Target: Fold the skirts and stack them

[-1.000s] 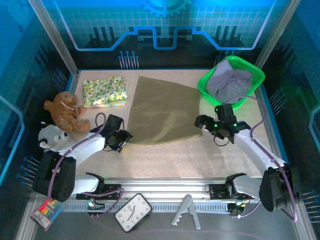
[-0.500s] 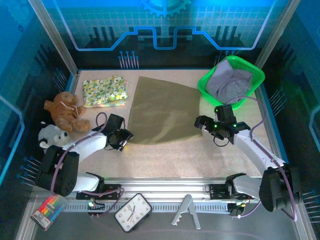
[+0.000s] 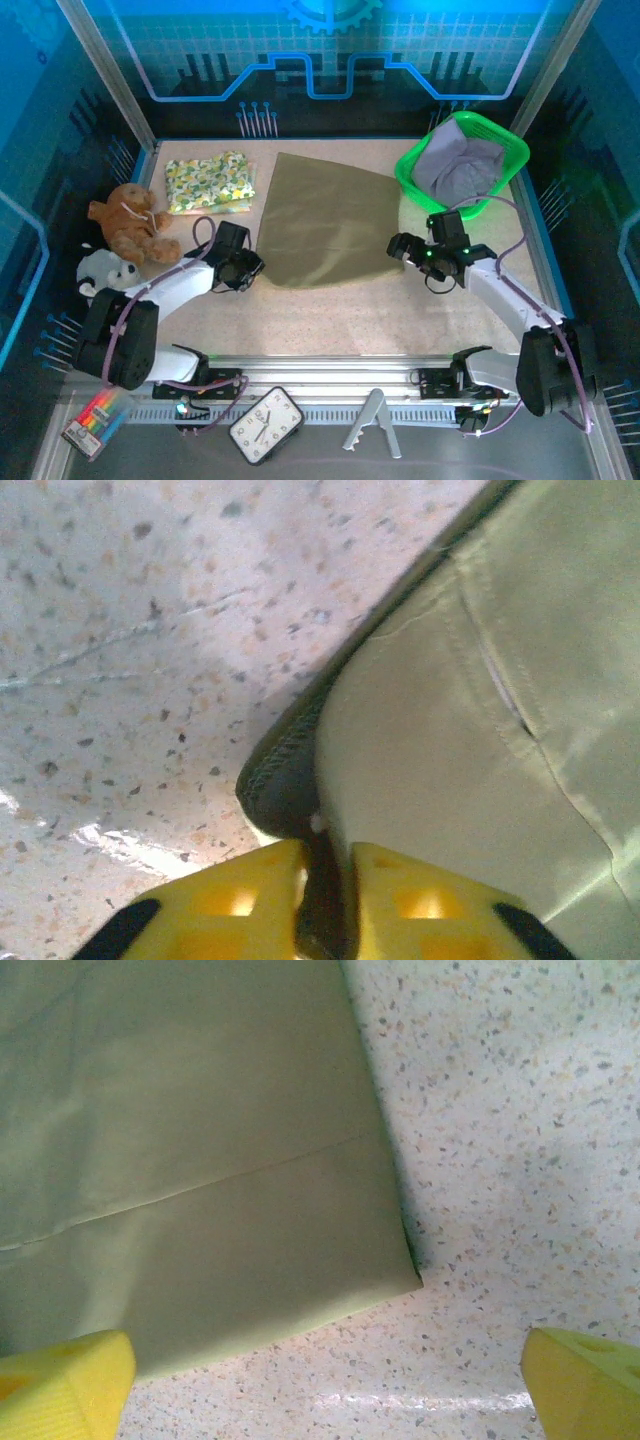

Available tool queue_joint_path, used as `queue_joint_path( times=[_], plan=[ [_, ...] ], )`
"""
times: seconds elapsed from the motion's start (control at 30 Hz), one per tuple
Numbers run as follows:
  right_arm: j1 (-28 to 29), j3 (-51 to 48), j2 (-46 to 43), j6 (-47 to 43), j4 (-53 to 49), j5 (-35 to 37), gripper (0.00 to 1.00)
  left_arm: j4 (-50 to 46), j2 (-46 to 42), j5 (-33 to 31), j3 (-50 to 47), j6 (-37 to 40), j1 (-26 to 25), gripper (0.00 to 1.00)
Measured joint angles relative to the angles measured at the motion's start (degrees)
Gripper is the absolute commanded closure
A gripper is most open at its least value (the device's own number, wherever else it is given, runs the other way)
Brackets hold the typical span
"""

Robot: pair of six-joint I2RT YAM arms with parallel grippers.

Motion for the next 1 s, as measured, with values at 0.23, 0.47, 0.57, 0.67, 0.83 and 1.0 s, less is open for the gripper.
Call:
queue_joint_path(
  times=[0.23, 0.47, 0.57, 0.67, 0.83, 1.0],
  plan=[
    [0.0, -0.5, 5.3, 3.6, 1.9, -2.8, 0.21, -5.0, -9.0, -1.3, 0.0, 0.8, 0.0, 1.00],
    [0.1, -3.5, 9.6, 9.2, 7.0, -4.6, 0.58, -6.3, -10.1, -1.3, -2.1, 0.6, 0.0, 1.00],
    [0.2, -4.7, 10.3, 10.6, 8.2, -4.5, 0.64, -6.4, -10.0, -1.3, -2.9, 0.2, 0.0, 1.00],
    [0.2, -5.3, 10.4, 11.3, 9.0, -4.0, 0.70, -6.4, -9.8, -1.2, -3.0, 0.0, 0.0, 1.00],
    [0.3, -5.5, 10.4, 11.9, 10.1, -2.9, 0.73, -6.4, -9.4, -1.1, -3.0, 0.0, 0.0, 1.00],
    [0.4, -5.5, 11.9, 11.9, 11.1, -2.8, 0.74, -6.4, -9.0, -1.1, -3.0, 0.0, 0.0, 1.00]
  ],
)
